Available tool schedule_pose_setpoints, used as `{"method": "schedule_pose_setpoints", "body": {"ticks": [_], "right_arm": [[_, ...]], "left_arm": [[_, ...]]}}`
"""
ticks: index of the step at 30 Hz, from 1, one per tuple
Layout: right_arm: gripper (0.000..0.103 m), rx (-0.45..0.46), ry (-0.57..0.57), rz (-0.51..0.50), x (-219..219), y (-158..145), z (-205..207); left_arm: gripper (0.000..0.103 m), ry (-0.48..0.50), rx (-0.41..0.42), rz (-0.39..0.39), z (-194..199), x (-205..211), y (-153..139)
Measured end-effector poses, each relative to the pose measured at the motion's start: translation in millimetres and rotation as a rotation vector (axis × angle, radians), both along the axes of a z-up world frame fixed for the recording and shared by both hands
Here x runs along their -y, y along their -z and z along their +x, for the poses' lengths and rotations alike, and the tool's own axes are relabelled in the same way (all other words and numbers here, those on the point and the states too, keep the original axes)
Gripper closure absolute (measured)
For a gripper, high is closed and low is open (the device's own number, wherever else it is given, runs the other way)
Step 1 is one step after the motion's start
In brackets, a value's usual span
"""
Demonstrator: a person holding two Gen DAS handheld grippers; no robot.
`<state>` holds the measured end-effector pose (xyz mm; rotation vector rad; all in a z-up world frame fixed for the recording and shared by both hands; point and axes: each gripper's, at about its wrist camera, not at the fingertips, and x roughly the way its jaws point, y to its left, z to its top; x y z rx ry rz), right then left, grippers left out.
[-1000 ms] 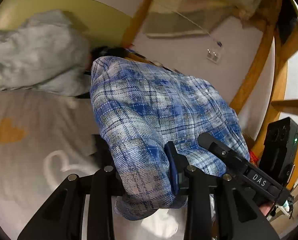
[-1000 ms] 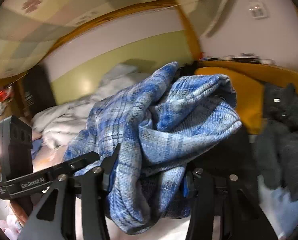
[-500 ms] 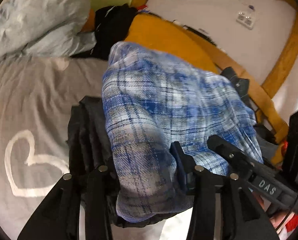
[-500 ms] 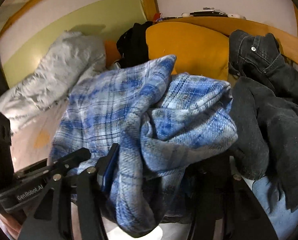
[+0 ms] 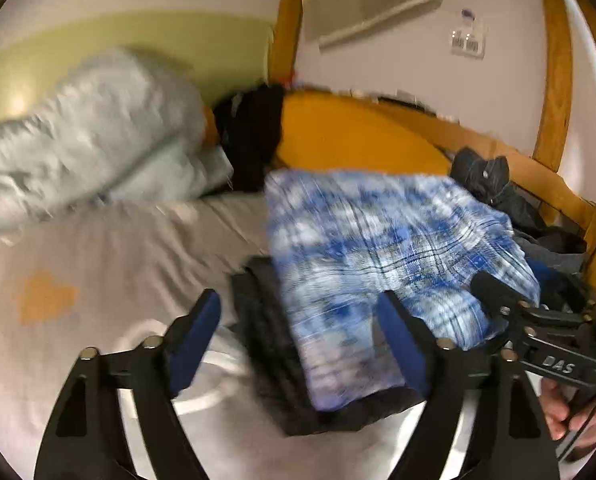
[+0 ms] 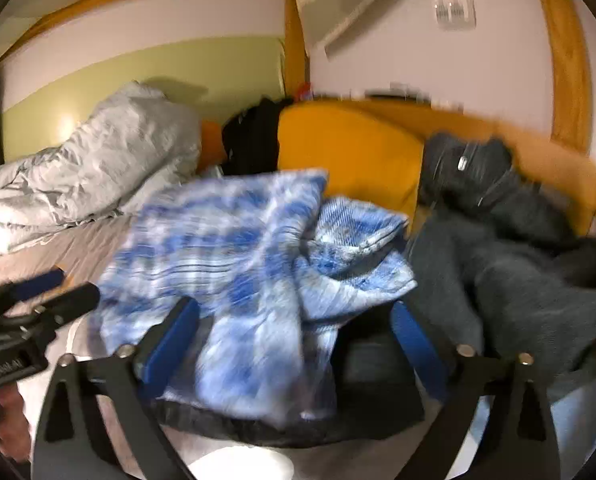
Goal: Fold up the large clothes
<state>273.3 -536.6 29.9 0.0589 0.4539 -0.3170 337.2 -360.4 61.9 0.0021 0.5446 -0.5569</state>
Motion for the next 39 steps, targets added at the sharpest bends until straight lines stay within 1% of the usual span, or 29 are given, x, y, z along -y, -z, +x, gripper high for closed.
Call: {"method": "schedule_pose_setpoints", "body": {"ticks": [1,2,3,5,8,12,14,16,17,18,20,21,23,25,27,31,34,37,39], "right_arm": [[0.0,0.017,-0.013,-0.015,-6.9,-3.7,-6.5],[0.0,0.034,-0.027,-0.026,-14.5,-7.9,-13.2],[0.0,0.049,-0.031,-0.032,-20.6,-11.1,-19.3],[0.0,0.09,-0.014,-0.007,-31.1,-10.7,-38.0],[0.0,0.133,-0.023,0.075,-41.5,3.5,-63.2],[0.0,0.139,-0.044,0.072,-56.7,20.2,-81.1],[0.0,0.148,-0.044,0.062,-62.6,27.9,-86.5],[0.0,0.159,-0.042,0.049,-67.9,34.7,-91.1],[0.0,0.17,-0.047,0.045,-70.9,37.8,-94.0],[0.0,0.182,-0.05,0.039,-73.1,40.5,-95.7],[0.0,0.207,-0.058,0.037,-75.6,44.4,-98.7],[0.0,0.225,-0.057,0.038,-77.2,46.5,-100.4],[0.0,0.26,-0.048,0.022,-82.1,51.6,-102.8],[0.0,0.275,-0.047,0.001,-87.0,57.4,-102.1],[0.0,0.265,-0.054,-0.016,-91.8,64.5,-97.9],[0.0,0.21,-0.073,-0.054,-98.4,74.6,-87.4],[0.0,0.21,-0.066,-0.043,-98.2,73.7,-86.3],[0.0,0.191,-0.063,-0.049,-99.6,73.5,-81.7],[0.0,0.172,-0.06,-0.049,-99.6,75.4,-77.3]], "left_arm": [[0.016,-0.011,0.029,-0.01,-7.1,-8.2,-2.4],[0.013,-0.018,0.053,-0.018,-11.2,-14.5,-5.3],[0.007,-0.029,0.089,-0.02,-20.0,-22.9,-7.2],[0.002,-0.055,0.142,-0.009,-34.5,-33.5,-10.3],[0.0,-0.089,0.225,-0.002,-57.3,-54.0,-11.5],[0.0,-0.095,0.276,0.012,-82.2,-76.0,-1.1],[0.0,-0.104,0.284,0.02,-90.8,-81.4,6.1],[0.0,-0.152,0.279,0.028,-97.8,-87.5,15.7],[0.0,-0.156,0.282,0.021,-101.5,-90.9,19.9],[0.0,-0.148,0.294,0.008,-105.5,-94.6,24.9],[0.0,-0.164,0.317,0.013,-109.3,-97.3,32.8],[0.0,-0.172,0.319,0.015,-108.3,-99.1,37.4],[0.0,-0.166,0.297,0.013,-101.7,-101.5,46.4],[0.0,-0.171,0.295,0.018,-97.1,-102.9,53.9],[0.0,-0.176,0.305,0.025,-94.0,-103.0,60.6],[0.0,-0.167,0.302,0.022,-91.9,-103.0,67.5],[0.0,-0.179,0.328,0.029,-96.7,-102.5,68.1],[0.0,-0.186,0.316,0.02,-94.5,-105.0,68.4],[0.0,-0.192,0.301,0.0,-92.2,-109.4,68.7]]}}
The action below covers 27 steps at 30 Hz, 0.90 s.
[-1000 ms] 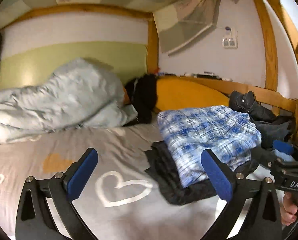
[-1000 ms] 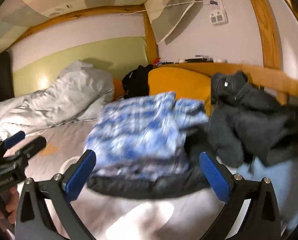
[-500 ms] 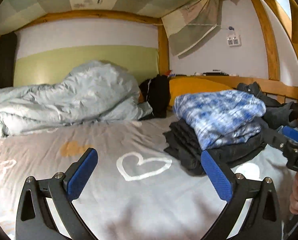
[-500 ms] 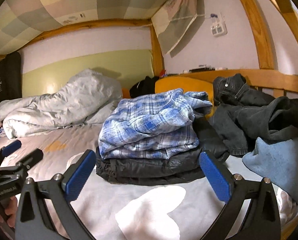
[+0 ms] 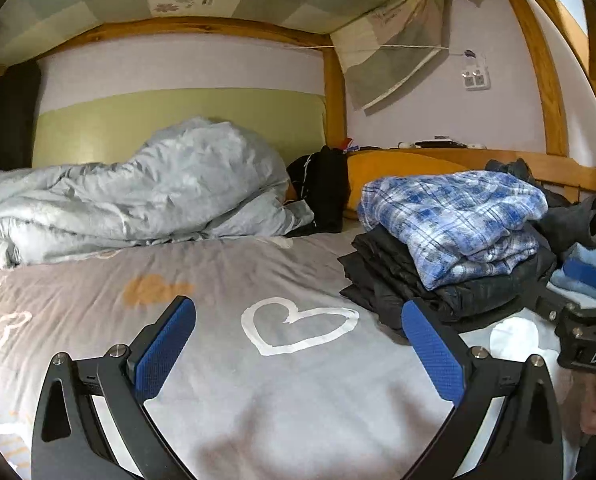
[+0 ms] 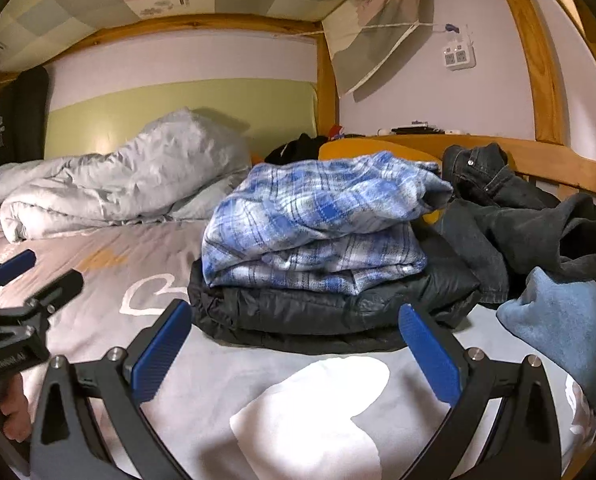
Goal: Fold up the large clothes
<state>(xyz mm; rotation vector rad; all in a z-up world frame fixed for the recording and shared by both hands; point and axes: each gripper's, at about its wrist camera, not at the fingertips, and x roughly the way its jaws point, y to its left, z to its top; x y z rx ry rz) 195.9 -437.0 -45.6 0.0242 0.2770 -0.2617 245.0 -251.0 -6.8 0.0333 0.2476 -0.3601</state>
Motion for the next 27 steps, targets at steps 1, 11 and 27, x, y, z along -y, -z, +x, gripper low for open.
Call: {"method": "schedule_pose_setpoints", "body": {"ticks": [1,11,27], "right_arm": [[0.0,-0.007,0.004,-0.001,0.3,0.7,1.5],[0.0,-0.004,0.035,0.018,5.4,-0.2,-0.5],[0.0,-0.004,0.03,0.02,3.0,-0.7,-2.7]], "left_arm": [[0.0,0.001,-0.004,-0.009,0.9,-1.8,0.0],[0.0,0.001,0.013,-0.001,-3.2,-0.5,-0.3],[0.0,0.003,0.029,0.025,-7.1,4.2,-1.2]]}}
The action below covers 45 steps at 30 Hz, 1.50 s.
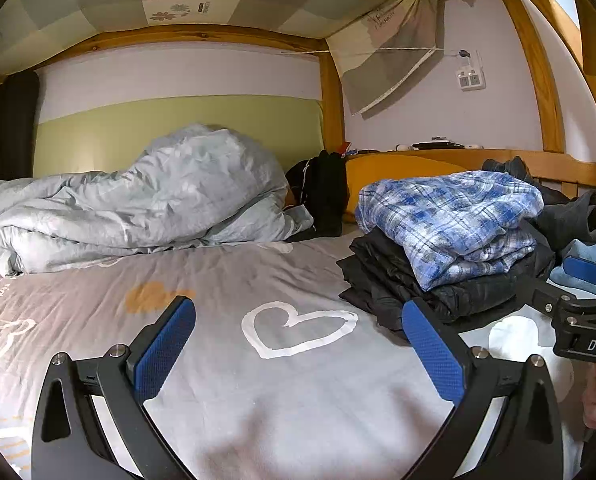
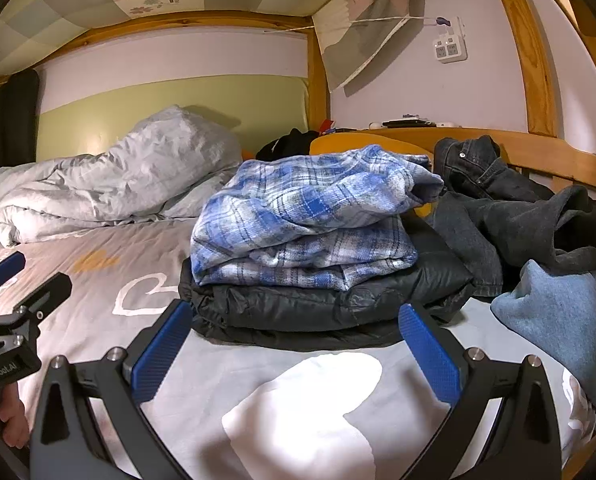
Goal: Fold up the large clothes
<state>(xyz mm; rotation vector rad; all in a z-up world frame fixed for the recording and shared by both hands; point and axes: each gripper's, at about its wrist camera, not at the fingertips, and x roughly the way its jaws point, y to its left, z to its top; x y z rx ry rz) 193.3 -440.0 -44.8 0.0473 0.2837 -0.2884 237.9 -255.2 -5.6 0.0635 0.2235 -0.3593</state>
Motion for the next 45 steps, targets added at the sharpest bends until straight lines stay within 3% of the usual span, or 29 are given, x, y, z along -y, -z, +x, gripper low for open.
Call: {"method": "schedule_pose_setpoints", "body": {"ticks": [45], "right_arm": [[0.0,-0.009,-0.006,0.01,-3.6,2.5,1.8]], "left_arm": [[0.0,0.002,0.001,0.005,0.5,-0.2,2.2]]}}
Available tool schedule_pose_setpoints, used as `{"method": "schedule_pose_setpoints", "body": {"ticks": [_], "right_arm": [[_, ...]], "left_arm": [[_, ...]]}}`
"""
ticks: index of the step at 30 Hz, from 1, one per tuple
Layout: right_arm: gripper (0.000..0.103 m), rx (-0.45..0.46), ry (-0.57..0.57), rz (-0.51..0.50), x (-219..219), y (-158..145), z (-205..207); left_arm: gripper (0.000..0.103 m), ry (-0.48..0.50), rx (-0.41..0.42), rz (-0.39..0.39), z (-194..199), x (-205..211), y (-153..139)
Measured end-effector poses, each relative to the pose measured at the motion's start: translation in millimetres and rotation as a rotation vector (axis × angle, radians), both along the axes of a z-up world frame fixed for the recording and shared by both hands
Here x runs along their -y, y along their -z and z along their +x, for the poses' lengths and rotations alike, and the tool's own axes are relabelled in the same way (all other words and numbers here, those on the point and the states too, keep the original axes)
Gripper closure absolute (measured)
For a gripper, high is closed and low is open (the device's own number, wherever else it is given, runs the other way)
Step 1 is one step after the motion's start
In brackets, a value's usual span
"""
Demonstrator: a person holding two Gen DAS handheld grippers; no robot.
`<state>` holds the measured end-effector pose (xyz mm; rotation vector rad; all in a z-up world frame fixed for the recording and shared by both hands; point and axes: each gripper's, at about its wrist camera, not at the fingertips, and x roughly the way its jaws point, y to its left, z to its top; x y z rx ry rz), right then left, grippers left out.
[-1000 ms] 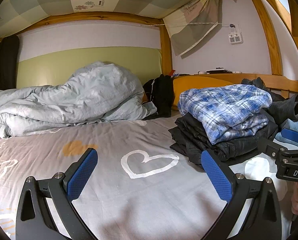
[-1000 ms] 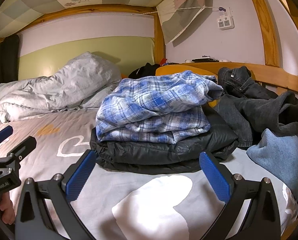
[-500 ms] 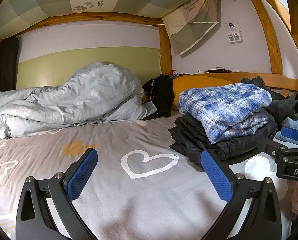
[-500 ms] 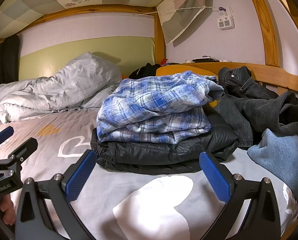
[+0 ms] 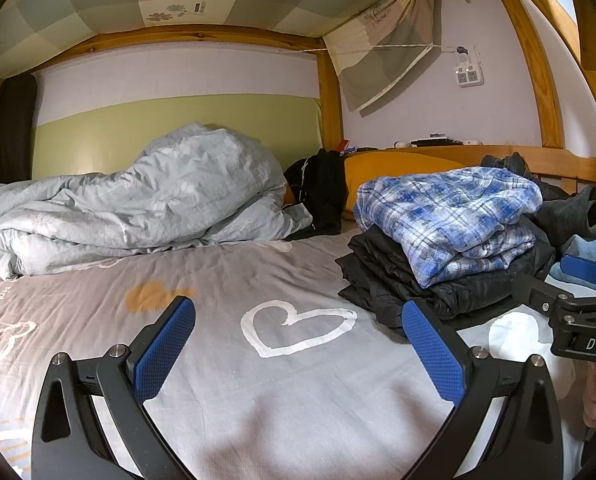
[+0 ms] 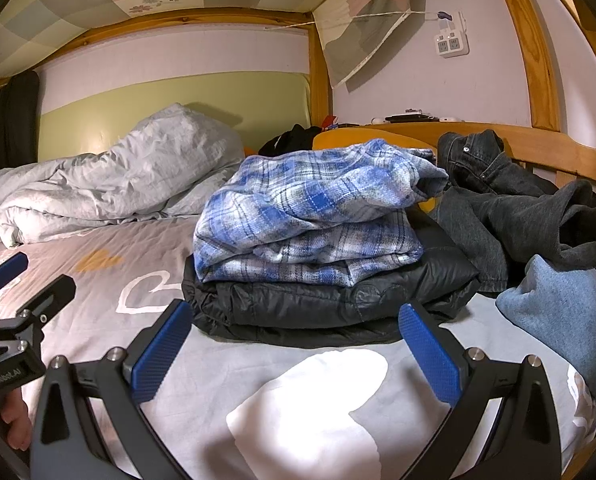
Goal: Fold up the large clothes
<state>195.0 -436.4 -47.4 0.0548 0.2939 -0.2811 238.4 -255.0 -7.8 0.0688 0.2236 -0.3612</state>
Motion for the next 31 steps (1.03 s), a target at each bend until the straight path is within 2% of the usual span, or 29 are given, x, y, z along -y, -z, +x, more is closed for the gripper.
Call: {"method": "schedule_pose_setpoints", "body": {"ticks": [31], "right_arm": [[0.0,-0.005,-0.01,0.007,-1.5,2.0,-1.6]], "left_arm": [[0.0,0.001,0.011,0.008,-3.7,-1.8,-1.7]]}}
